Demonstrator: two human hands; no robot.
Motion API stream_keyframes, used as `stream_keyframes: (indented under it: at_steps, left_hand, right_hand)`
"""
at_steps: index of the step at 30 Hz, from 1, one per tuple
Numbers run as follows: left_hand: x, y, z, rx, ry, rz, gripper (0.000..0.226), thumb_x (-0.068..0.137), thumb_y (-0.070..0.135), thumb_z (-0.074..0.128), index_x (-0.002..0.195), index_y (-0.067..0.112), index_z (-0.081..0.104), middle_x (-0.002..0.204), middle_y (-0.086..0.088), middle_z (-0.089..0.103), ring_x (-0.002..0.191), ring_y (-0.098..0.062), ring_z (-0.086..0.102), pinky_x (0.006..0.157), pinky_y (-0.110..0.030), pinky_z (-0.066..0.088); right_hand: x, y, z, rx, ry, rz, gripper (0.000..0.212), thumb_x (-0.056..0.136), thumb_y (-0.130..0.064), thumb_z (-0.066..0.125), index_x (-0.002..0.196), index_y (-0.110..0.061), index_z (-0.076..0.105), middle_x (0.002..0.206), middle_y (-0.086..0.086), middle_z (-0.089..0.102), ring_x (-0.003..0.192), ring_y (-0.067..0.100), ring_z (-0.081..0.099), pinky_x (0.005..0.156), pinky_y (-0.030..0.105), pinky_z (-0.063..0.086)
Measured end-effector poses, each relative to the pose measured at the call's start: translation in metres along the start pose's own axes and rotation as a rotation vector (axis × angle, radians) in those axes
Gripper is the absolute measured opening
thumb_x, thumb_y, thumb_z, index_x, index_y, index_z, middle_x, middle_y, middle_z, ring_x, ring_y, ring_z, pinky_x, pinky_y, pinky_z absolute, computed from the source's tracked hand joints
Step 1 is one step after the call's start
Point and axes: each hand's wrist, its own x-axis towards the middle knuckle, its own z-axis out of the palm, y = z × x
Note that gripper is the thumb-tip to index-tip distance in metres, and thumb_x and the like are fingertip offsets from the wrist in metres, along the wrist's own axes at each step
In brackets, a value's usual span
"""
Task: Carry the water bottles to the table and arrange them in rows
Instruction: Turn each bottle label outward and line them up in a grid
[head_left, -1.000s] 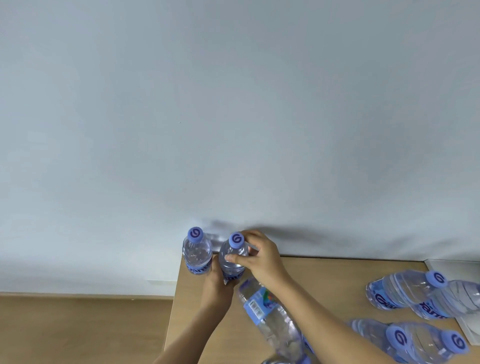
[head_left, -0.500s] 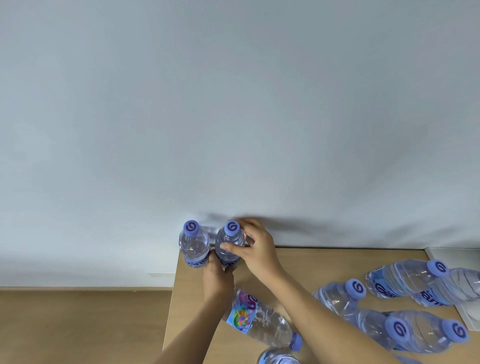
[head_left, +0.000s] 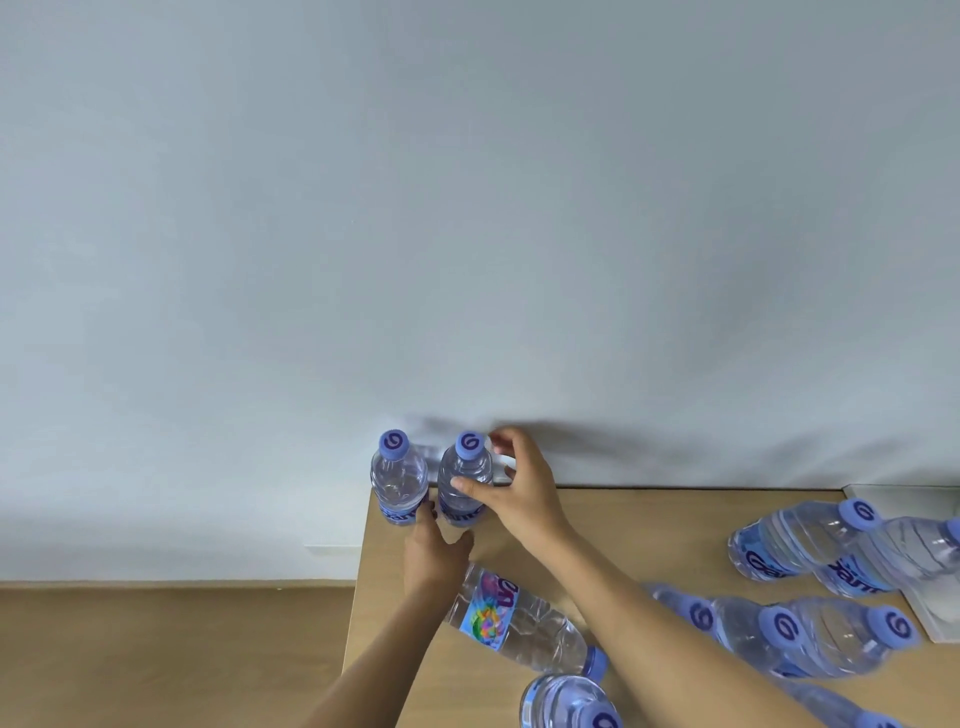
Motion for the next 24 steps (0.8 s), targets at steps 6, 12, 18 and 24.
stream_keyframes:
  at_steps: [6,12,18,24]
  left_hand:
    - [-0.023,-0.003,-0.017,0.071,-0.04,0.025,0.05,0.085,0.014,0.071,0.13,0.005,0.049,0.132,-0.011,0.058,0.122,-0.025,0.053,0.095,-0.031,0.044]
    - [-0.044,-0.001,-0.023,0.128,-0.135,0.107,0.043,0.089,0.014,0.066,0.129,0.003,0.053,0.129,-0.011,0.058,0.123,-0.025,0.052,0.1,-0.034,0.043]
    - [-0.053,0.001,-0.03,0.208,-0.297,0.196,0.043,0.08,0.004,0.064,0.123,0.01,0.058,0.121,-0.01,0.058,0.1,-0.02,0.055,0.074,-0.025,0.048]
    - [-0.047,-0.001,-0.036,0.538,-0.547,0.389,0.083,0.067,0.005,0.078,0.142,0.015,0.044,0.144,-0.003,0.043,0.134,-0.021,0.035,0.106,-0.022,0.033]
  right_hand:
    - [-0.023,0.0,-0.015,-0.019,0.01,0.064,0.059,0.076,-0.025,0.086,0.124,-0.015,0.052,0.124,-0.005,0.055,0.117,0.01,0.052,0.1,0.027,0.044]
    - [-0.055,0.018,-0.032,-0.088,-0.097,0.173,0.046,0.08,-0.03,0.082,0.116,-0.018,0.058,0.12,-0.004,0.061,0.112,0.01,0.056,0.084,0.012,0.04]
    - [-0.082,0.045,-0.044,-0.198,-0.245,0.343,0.054,0.08,-0.026,0.082,0.125,-0.015,0.055,0.123,-0.001,0.058,0.12,0.016,0.055,0.092,0.023,0.043]
    - [-0.098,0.061,-0.059,-0.333,-0.415,0.487,0.069,0.077,-0.024,0.084,0.136,-0.015,0.049,0.137,0.005,0.051,0.12,0.018,0.053,0.091,0.024,0.043]
